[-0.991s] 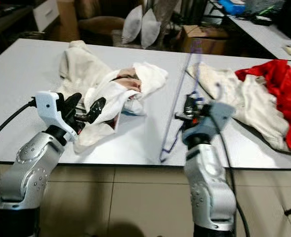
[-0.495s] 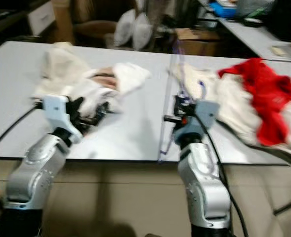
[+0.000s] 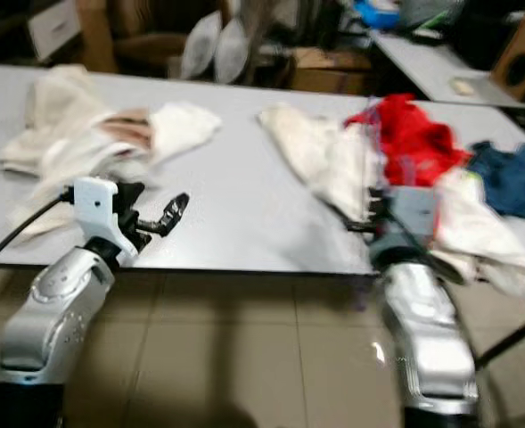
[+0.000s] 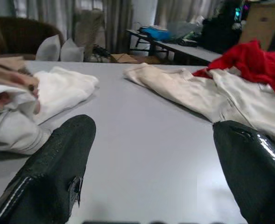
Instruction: Hang hanger
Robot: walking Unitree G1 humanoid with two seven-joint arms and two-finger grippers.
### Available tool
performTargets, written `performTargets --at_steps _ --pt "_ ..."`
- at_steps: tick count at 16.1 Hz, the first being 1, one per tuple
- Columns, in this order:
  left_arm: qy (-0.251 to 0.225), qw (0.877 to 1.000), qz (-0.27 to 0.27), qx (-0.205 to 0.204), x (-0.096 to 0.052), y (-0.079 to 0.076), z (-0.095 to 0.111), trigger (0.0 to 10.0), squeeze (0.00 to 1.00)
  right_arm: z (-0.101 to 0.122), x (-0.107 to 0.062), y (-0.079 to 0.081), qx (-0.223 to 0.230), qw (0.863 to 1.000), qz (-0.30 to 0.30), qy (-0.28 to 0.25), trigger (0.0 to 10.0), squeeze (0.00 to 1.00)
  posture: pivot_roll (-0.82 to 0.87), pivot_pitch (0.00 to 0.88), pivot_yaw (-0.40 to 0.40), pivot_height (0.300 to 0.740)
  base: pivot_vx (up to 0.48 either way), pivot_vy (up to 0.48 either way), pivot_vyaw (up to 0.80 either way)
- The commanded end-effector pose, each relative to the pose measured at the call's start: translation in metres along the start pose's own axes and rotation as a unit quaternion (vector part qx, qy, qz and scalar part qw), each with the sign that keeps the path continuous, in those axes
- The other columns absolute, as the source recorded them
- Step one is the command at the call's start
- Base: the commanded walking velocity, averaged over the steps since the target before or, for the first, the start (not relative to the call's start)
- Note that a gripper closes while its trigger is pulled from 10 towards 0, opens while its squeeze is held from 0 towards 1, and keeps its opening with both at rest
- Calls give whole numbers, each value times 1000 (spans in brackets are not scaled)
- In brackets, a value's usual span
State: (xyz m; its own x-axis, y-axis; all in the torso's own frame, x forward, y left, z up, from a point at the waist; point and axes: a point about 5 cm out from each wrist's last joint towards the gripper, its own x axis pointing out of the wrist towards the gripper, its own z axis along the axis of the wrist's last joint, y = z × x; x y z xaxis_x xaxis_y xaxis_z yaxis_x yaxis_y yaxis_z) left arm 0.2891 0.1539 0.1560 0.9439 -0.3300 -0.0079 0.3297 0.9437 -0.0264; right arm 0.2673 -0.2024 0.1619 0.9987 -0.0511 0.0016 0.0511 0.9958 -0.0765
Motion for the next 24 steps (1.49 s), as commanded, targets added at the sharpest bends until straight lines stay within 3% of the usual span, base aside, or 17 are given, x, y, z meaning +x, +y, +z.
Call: performTargets --at_steps 1,3,6,8,10,13,14,15,16,17,19,24 --pt "6 1000 3 13 -3 6 0 10000 459 0 -1 4 -32 999 20 8 10000 0 -181 0 -18 740 0 -416 0" --pt "9 1000 -7 20 -3 6 0 10000 459 9 -2 0 -67 997 23 -14 10000 0 -186 0 -10 740 0 -405 0" --pt "-1 1000 -17 24 6 4 4 10000 455 27 -7 15 -38 996 52 -58 10000 0 -213 0 3 740 0 -388 0" --pt "-11 1000 -20 14 8 0 9 10000 459 36 -10 20 14 995 48 -82 10000 0 -195 0 -3 740 0 -373 0" --pt "-15 1000 -23 8 6 -2 10 10000 455 35 -11 23 49 994 49 -81 10000 0 -197 0 -3 740 0 -369 0" --pt "-20 1000 -23 5 9 -6 8 10000 451 26 -13 24 35 997 38 -50 10000 0 -216 0 -12 740 0 -359 0" --pt "-19 999 -37 9 9 -11 7 10000 333 24 -14 25 21 998 41 -44 10000 0 -221 0 -9 740 0 0 0" --pt "-18 998 -53 21 8 -17 6 10000 133 22 -15 26 21 998 43 -39 10000 0 -216 0 -6 740 0 0 0" --pt "-24 998 -59 23 7 -20 6 10000 133 21 -16 26 21 998 44 -39 10000 0 -212 0 -6 740 0 0 0" --pt "-23 998 -62 12 6 -23 5 10000 20 18 -16 28 33 998 46 -35 10000 0 -191 0 -8 740 0 0 0" --pt "-24 999 -47 -1 3 -13 7 10000 27 12 -12 33 59 997 56 -18 10000 0 -177 0 -14 740 180 0 -341" --pt "-27 999 12 -11 4 6 5 10000 27 11 -4 32 28 998 61 -21 10000 0 -188 0 -16 740 373 0 -420"
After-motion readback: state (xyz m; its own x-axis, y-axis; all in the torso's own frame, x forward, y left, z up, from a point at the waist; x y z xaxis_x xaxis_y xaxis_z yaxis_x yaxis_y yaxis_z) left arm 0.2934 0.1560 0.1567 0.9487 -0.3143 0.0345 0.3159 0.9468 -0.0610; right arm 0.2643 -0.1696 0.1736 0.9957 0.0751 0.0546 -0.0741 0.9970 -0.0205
